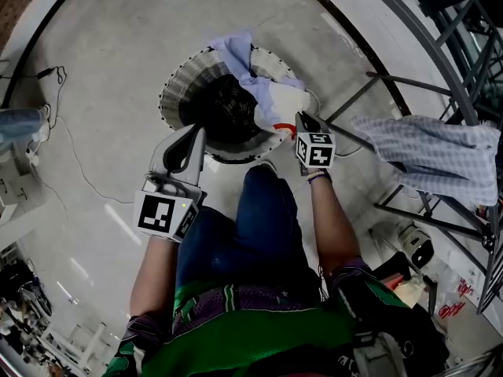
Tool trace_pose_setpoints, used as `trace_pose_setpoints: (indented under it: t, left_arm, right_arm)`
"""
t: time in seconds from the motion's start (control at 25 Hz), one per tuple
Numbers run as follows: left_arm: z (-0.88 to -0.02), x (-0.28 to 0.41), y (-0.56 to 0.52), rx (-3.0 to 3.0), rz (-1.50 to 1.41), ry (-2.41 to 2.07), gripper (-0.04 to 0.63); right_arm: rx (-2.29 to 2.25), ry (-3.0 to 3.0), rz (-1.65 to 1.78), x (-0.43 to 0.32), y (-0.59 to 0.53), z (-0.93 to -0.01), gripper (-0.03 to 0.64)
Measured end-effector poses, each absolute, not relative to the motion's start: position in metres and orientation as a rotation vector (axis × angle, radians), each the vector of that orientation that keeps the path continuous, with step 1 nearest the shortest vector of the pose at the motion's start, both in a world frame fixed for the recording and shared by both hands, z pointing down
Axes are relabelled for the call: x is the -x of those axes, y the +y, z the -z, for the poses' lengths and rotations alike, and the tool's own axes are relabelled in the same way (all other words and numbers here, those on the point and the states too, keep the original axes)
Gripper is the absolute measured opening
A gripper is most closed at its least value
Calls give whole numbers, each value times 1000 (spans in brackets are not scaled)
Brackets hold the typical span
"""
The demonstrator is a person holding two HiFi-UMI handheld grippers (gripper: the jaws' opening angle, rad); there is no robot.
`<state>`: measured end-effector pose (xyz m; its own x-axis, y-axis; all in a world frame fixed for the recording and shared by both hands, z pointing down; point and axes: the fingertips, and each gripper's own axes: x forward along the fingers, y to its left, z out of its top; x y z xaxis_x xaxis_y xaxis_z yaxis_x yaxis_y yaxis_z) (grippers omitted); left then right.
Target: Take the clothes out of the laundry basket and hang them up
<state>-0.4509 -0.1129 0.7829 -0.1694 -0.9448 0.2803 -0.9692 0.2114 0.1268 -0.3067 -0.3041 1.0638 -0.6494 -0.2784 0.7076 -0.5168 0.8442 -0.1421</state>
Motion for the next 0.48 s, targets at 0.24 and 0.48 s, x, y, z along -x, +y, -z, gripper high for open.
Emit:
trace_pose_setpoints:
  t: [0.24,0.48]
  left_arm:
    - [-740,450,-107,-1791,-75,-2215,17]
    - [-675,436,-89,-1791,-94,-2224,17]
  right_arm:
    - [-559,-2314,-417,303,-297,-1021,32]
    - [-543,-2333,-390,292,-280,-947,31]
